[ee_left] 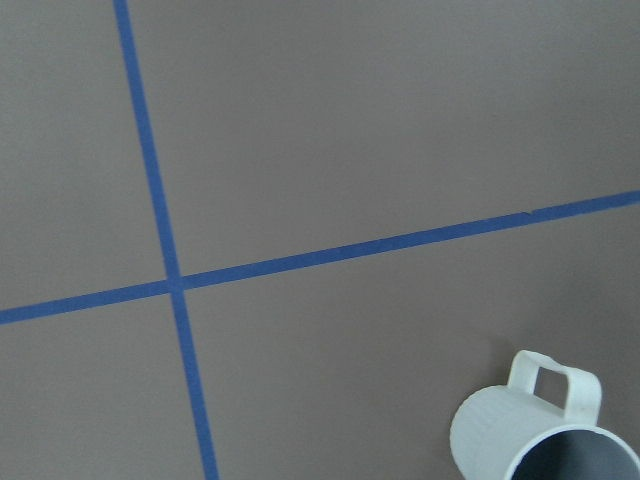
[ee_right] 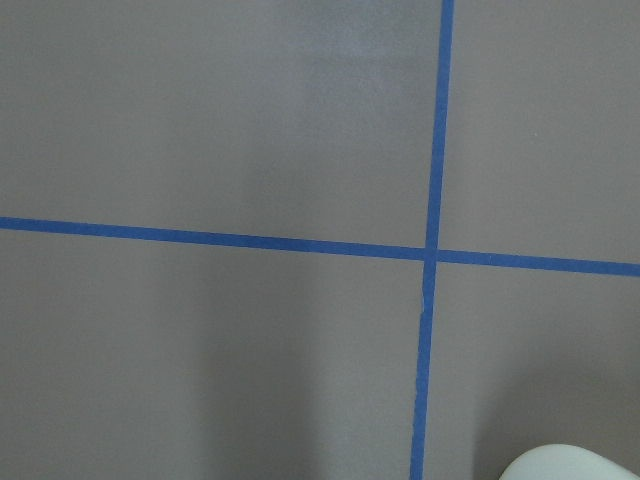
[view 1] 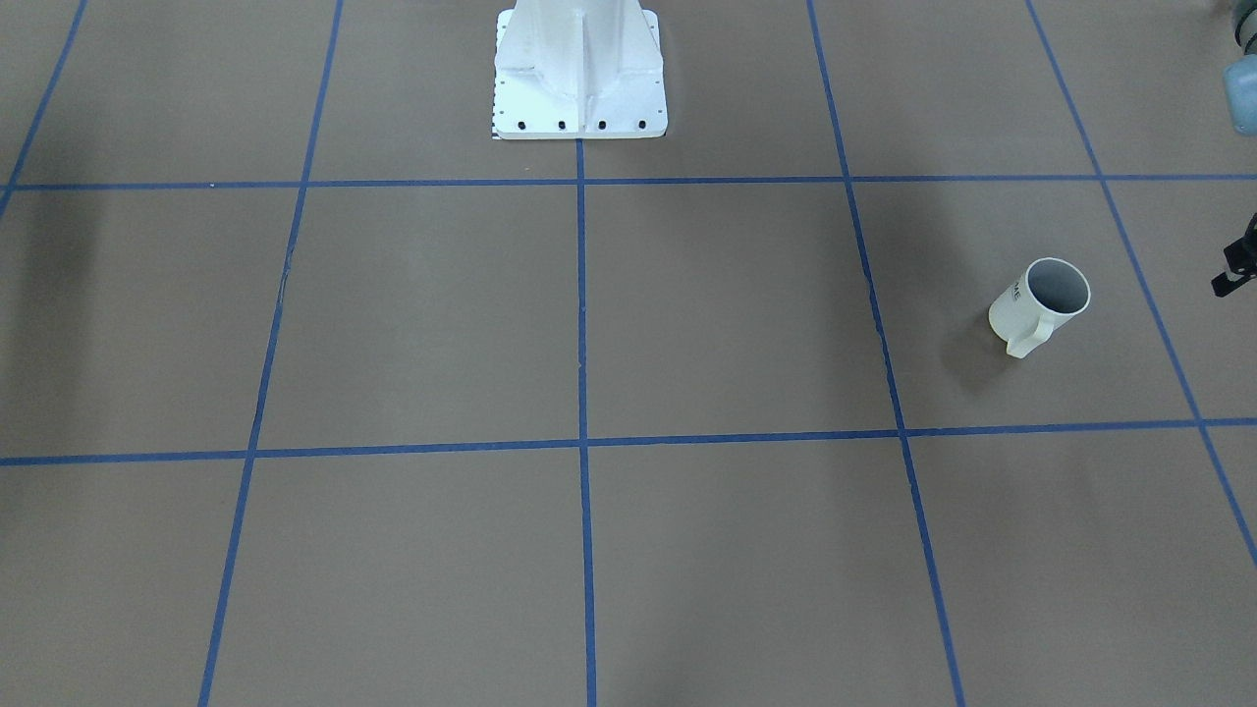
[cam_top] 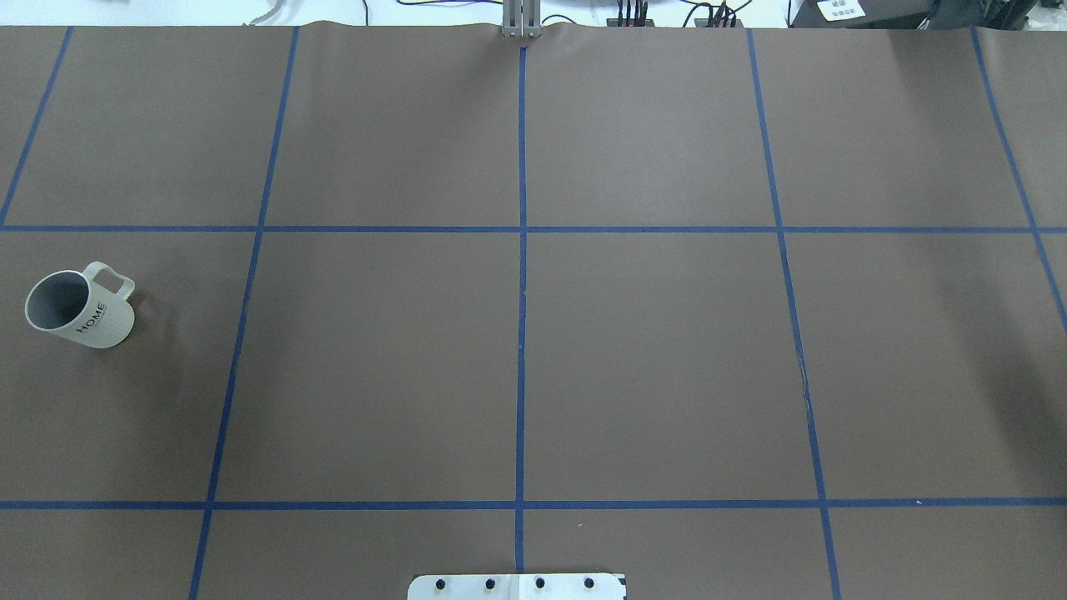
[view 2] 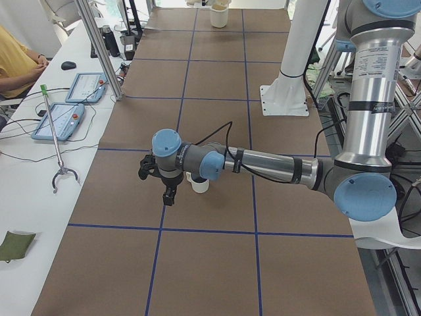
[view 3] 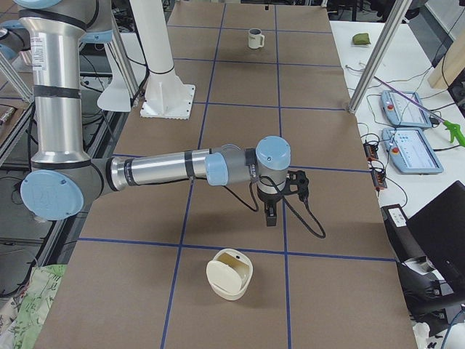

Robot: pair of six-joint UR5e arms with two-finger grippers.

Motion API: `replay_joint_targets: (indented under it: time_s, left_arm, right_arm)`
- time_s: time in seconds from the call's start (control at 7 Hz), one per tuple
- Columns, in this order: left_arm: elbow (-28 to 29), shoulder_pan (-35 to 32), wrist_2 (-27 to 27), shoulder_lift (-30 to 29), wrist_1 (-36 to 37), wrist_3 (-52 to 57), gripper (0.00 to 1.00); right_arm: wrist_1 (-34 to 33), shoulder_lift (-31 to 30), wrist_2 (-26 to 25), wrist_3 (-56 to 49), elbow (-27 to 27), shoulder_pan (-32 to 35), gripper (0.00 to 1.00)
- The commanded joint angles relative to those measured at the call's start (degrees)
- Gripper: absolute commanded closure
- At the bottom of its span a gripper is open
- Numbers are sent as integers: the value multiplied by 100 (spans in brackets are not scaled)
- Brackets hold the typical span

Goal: Left arm hands cup to right arm to dump lemon

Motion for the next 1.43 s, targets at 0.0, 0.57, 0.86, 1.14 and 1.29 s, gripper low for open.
replay_joint_targets:
  time_s: [0.0,0.57,0.86,1.14,1.29]
  left_arm:
    - [17,-78,6,-10,178,-5,0]
    - [-237,-86,-65,34,178,13,0]
    - [-273,-86,31,243,178,39,0]
    - [-430,-95,94,358,178,39,0]
    - [-597,-147,93,420,178,13,0]
  right_arm:
    - [7,-38,-4,-56,3,66,0]
    - [51,-240,-66,23,336,137,0]
    - [51,-345,-74,-20,408,137,0]
    - [42,-363,-75,-47,425,111,0]
    - [33,-302,-188,-56,416,-168,0]
